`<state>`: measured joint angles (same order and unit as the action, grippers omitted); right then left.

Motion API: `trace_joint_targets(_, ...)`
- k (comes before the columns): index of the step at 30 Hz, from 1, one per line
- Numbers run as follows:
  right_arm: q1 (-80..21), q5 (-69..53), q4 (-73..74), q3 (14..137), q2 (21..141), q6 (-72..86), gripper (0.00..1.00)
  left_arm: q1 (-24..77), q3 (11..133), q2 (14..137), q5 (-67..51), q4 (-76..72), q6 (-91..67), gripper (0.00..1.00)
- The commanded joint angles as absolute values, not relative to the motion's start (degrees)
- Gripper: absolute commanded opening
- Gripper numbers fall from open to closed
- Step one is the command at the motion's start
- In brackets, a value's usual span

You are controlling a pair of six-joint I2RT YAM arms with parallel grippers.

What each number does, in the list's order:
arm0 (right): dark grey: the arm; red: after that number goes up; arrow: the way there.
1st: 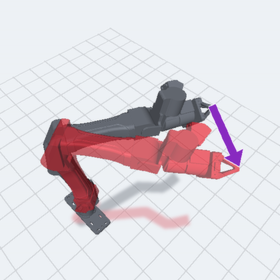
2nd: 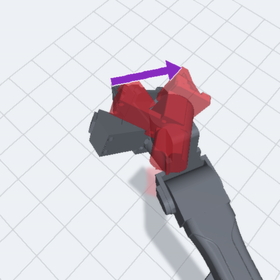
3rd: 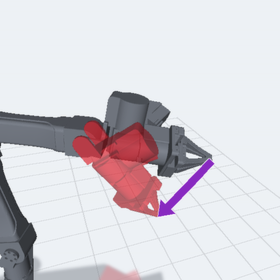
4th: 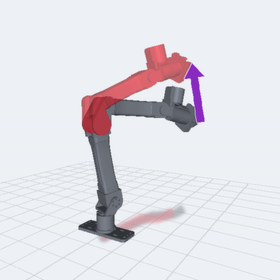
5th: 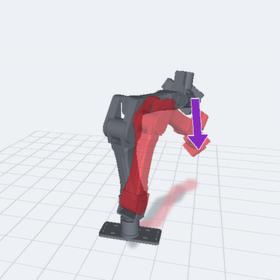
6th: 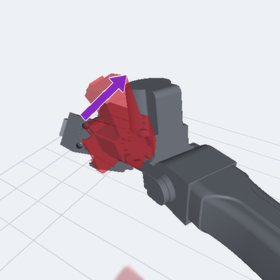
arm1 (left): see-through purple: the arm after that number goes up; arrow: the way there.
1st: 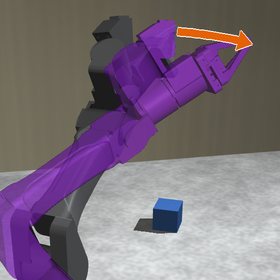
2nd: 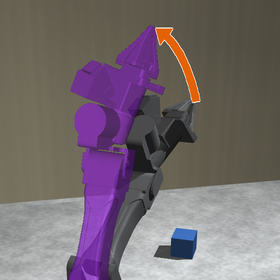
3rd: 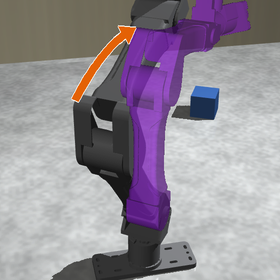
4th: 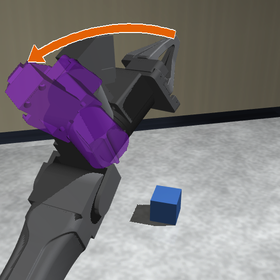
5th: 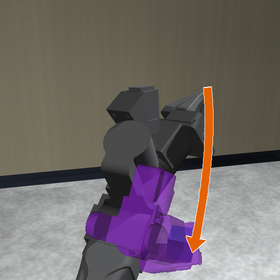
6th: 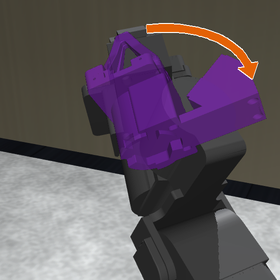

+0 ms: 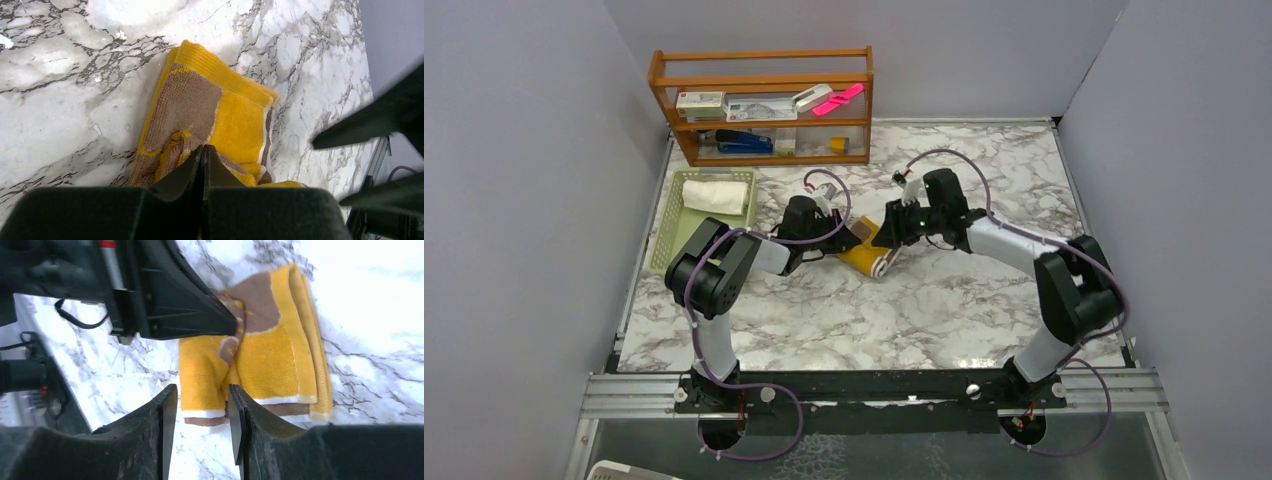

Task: Roll the towels
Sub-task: Roll the towel at the center of the board.

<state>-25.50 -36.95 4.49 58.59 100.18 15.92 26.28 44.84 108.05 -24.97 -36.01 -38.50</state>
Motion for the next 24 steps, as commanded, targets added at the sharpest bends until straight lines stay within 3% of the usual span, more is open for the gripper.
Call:
trace_joint_targets(1,-33.2,-13.2,-2.0,51.6,90.5,5.2,0.42,26.3,44.5,111.5,-19.9,-30.0,-34.8,0.02)
trace_joint_targets(9,-49.5,5.7,-7.0,47.0,89.7,-7.1,0.42,26.4,45.4,113.6,-20.7,-29.6,-34.6,0.02)
trace_joint_targets(15,-53.5,16.7,-9.9,47.0,92.9,-10.1,0.44,26.4,45.8,113.9,-20.9,-29.3,-34.3,0.02)
trace_joint_targets(24,-53.9,19.6,-8.4,49.3,98.0,-11.4,0.45,26.4,46.7,114.3,-21.7,-28.6,-33.6,0.02)
